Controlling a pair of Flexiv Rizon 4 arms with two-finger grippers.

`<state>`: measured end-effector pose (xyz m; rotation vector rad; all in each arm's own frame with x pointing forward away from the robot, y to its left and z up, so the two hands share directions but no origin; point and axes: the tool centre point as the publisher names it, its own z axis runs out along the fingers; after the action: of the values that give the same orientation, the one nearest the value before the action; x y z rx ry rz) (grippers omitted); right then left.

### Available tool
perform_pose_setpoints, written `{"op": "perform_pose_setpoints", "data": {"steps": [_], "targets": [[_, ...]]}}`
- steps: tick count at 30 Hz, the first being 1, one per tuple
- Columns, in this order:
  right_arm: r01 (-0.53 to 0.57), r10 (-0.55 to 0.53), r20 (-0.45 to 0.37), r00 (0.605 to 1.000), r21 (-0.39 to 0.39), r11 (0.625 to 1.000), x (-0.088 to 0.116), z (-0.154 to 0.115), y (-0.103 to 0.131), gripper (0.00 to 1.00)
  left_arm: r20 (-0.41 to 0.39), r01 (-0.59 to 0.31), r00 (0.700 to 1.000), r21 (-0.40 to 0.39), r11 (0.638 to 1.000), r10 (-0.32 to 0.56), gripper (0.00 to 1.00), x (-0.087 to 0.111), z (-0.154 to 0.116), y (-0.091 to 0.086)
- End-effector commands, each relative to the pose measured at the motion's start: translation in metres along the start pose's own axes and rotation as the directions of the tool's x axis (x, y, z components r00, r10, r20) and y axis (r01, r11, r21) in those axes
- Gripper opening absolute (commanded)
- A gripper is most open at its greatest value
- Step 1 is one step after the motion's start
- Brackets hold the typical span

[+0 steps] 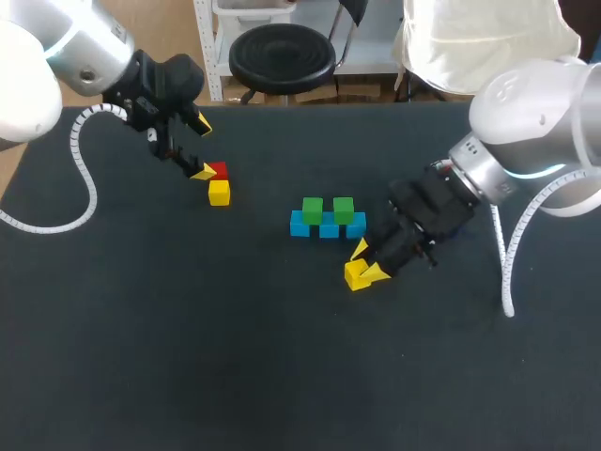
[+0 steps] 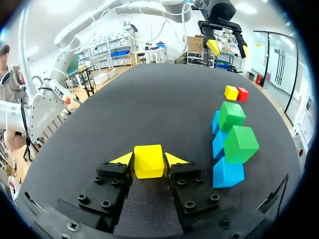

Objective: Place the blue cubes, place green cubes on the blue cubes, place the yellow cubes on the green cubes, then place the red cubes on the yellow cubes, and place purple cube on the red cubes.

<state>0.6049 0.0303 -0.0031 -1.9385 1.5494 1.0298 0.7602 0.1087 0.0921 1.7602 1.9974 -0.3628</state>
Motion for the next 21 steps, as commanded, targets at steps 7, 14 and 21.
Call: {"op": "perform_pose_setpoints", "data": {"steps": [7,14,21], "targets": [[0.001,0.000,-0.019,1.000,0.013,1.000,-0.020,-0.011,0.005,0.00,0.004,-0.003,1.000,0.000,1.000,0.003,1.00,0.001,0.000,0.000],[-0.029,0.032,-0.038,0.999,0.083,0.996,-0.053,-0.029,0.002,0.00,0.004,-0.003,1.000,0.000,1.000,0.003,1.00,0.001,0.000,0.000],[-0.078,0.081,-0.013,0.997,0.168,0.983,-0.073,-0.046,-0.007,0.00,0.004,-0.003,1.000,0.000,1.000,0.003,1.00,0.001,0.000,0.000]]}}
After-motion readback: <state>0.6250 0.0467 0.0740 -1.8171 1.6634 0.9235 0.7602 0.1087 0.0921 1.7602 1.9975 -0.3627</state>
